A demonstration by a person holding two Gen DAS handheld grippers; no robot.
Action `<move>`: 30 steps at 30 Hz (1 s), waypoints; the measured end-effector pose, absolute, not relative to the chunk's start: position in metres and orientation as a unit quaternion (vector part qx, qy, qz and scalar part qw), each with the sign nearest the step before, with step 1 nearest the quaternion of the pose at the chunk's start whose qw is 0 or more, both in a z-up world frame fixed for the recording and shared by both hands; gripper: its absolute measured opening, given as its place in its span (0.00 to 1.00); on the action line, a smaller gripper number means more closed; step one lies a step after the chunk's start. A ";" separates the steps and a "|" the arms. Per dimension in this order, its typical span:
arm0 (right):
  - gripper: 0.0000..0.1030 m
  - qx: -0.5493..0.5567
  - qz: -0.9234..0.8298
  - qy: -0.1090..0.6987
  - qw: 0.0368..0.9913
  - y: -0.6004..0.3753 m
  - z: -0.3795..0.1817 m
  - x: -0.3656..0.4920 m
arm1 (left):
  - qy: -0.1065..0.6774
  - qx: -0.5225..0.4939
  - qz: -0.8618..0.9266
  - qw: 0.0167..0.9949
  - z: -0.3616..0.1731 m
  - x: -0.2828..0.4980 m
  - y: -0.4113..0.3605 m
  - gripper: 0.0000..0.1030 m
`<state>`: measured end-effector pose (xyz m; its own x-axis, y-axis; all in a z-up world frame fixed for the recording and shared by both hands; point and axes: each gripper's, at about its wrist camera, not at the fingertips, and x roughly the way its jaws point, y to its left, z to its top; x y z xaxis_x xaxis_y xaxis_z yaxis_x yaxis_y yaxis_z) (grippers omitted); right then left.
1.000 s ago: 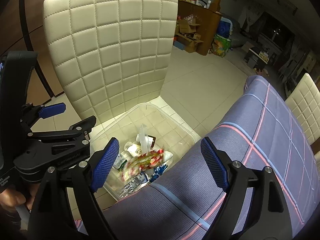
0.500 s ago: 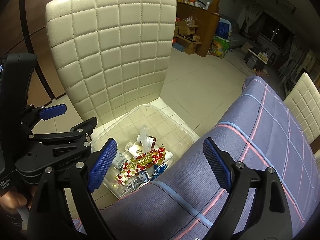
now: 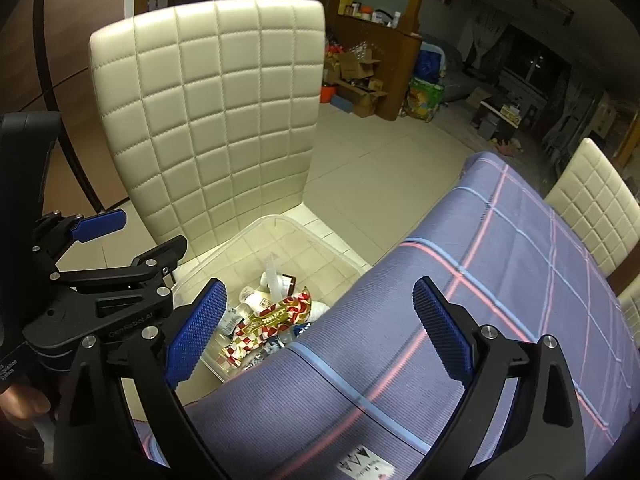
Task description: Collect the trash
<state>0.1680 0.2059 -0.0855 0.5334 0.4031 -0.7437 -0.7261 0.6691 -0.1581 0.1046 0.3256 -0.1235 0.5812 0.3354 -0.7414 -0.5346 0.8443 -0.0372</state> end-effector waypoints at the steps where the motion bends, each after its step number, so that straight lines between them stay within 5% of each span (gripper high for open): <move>1: 0.91 -0.228 0.332 0.346 0.847 0.201 -0.082 0.167 | 0.383 -0.127 0.246 0.881 -0.121 0.104 0.322 0.68; 30: 0.94 -0.084 0.148 0.342 0.924 -0.054 -0.033 0.142 | 0.374 -0.061 0.076 0.922 -0.065 0.115 0.110 0.69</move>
